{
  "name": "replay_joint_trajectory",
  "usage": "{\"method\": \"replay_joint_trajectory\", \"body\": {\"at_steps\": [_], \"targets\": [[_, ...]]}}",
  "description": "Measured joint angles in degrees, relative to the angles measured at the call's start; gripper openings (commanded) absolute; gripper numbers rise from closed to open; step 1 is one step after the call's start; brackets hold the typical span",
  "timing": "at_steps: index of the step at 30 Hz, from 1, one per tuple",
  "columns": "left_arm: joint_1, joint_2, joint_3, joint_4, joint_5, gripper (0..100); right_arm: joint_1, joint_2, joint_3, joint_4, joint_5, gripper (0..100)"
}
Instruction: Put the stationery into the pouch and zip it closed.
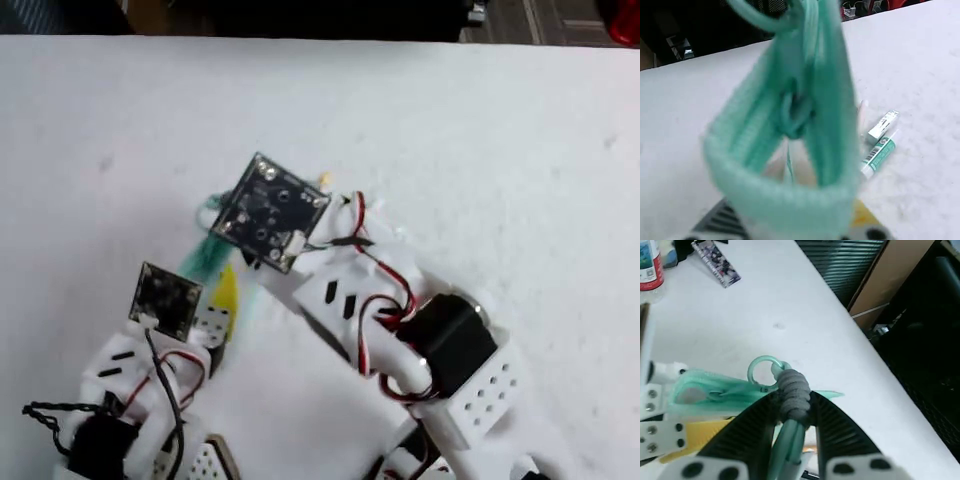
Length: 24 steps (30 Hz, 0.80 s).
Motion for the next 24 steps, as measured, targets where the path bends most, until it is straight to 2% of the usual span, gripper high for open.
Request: {"method": "replay_joint_trajectory", "body": {"at_steps": [9, 24], "targets": [[0.00, 0.00, 0.00, -0.09, 0.09, 2, 5.89, 0.35, 0.09, -2.46, 0.18, 1.7], [0.00, 0.62, 0.00, -1.23, 0.09, 2, 15.38, 10.90, 0.09, -8.79, 0.09, 1.7]]}}
